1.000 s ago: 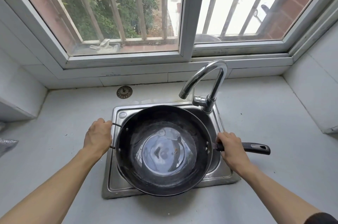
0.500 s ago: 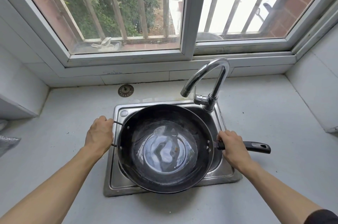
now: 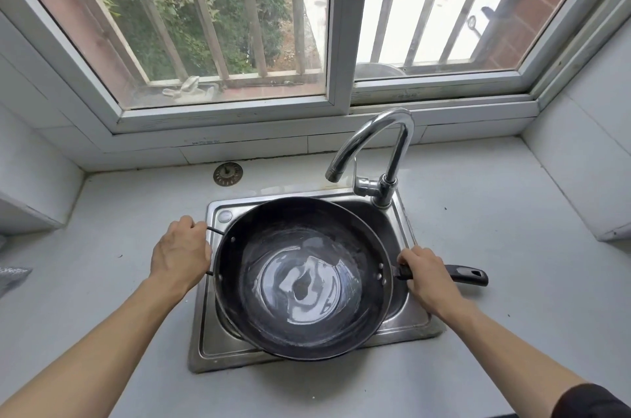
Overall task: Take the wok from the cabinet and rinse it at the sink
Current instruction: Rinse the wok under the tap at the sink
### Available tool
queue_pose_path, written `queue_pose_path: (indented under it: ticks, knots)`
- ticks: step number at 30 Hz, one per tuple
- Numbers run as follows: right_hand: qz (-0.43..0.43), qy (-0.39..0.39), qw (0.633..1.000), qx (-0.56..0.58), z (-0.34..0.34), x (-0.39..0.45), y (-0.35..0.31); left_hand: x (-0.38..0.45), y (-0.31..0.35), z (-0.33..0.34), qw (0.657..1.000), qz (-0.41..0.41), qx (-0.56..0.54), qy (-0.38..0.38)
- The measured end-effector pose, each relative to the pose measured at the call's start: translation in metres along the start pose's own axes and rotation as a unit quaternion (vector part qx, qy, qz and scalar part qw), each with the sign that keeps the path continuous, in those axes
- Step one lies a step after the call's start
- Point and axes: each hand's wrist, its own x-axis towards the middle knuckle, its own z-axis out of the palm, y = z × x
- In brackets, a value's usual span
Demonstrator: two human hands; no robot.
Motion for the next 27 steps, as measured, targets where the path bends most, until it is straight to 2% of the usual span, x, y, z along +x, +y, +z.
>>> queue_pose_path:
  ticks: [11, 19, 23, 27]
  knots:
    - [-0.003, -0.045, 0.999, 0.018, -0.008, 0.003, -0.002, -0.004, 0.005, -0.011, 0.999, -0.002, 0.048, 0.002]
    - [-0.082, 0.081, 0.982, 0.149, -0.045, 0.047, -0.052, 0.005, 0.012, -0.015, 0.998, 0.020, 0.023, 0.052]
    - [-0.113, 0.086, 0.975, 0.172, -0.062, 0.081, -0.081, 0.010, 0.024, -0.017, 0.996, 0.045, -0.023, 0.068]
    - [-0.103, 0.067, 0.981, 0.147, -0.065, 0.109, -0.094, 0.015, 0.038, -0.019, 0.992, 0.080, -0.068, 0.072]
